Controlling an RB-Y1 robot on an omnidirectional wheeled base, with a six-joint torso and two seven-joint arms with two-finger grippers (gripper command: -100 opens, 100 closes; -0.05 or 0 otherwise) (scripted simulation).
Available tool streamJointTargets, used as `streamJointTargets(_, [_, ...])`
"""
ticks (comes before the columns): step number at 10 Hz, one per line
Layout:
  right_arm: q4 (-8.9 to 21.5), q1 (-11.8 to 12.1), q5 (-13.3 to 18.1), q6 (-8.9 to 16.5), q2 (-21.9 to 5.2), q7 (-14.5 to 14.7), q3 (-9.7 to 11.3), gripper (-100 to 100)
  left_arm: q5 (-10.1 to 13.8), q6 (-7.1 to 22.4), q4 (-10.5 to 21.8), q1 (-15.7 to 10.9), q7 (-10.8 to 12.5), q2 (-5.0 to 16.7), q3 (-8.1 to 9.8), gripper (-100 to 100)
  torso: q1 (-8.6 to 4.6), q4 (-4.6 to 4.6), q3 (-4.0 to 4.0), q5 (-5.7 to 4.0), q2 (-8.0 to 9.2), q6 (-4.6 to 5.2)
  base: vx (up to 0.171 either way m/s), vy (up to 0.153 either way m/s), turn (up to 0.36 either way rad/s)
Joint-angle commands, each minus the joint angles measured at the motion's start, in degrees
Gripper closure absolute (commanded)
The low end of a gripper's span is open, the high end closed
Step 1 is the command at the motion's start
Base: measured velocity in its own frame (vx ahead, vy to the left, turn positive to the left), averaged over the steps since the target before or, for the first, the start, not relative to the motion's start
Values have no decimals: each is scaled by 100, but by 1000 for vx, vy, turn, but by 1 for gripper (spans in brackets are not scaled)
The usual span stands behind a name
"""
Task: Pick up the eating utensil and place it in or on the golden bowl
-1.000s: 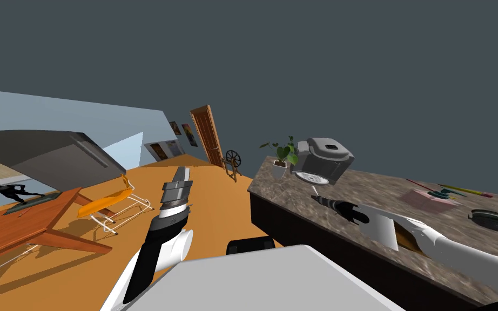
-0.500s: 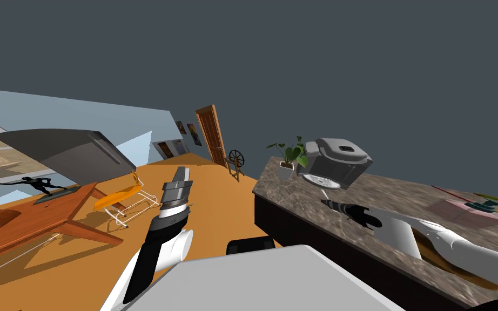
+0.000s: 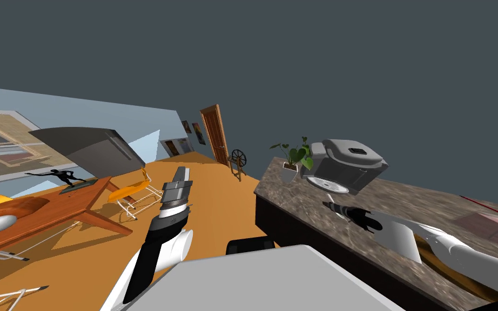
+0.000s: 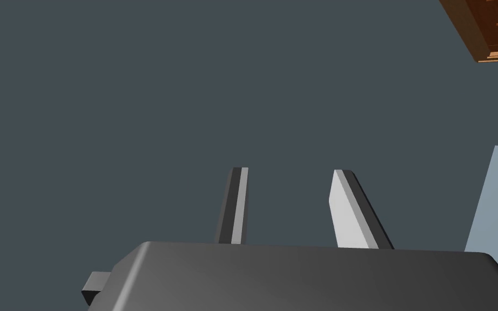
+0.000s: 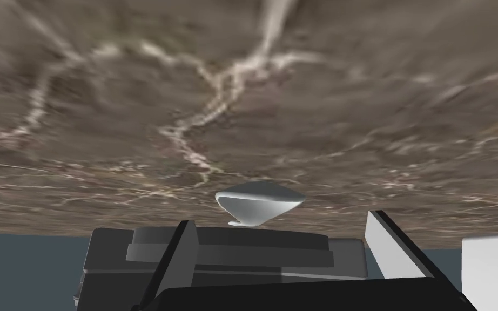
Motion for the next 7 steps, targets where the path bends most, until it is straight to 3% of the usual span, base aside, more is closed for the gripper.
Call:
streamJointTargets(1, [0, 0, 0, 0, 0, 0, 0, 100, 0, 0, 0, 0, 0, 0, 0, 0, 0, 0, 0, 0, 0, 0, 0, 0, 0])
streamJointTargets(5, [12, -2, -2, 14, -13, -6, -12, 100, 0, 0, 0, 0, 0, 0, 0, 0, 9, -6, -5, -13, -4, -11, 0, -2, -6])
streamJointTargets(6, [13, -2, -2, 14, -13, -6, -12, 0, 0, 0, 0, 0, 0, 0, 0, 0, 9, -6, -5, -13, -4, -11, 0, 0, 0])
streamJointTargets(7, [-162, 63, -11, 31, -115, -25, -45, 100, 0, 0, 0, 0, 0, 0, 0, 0, 9, -6, -5, -13, -4, -11, -3, 18, -105])
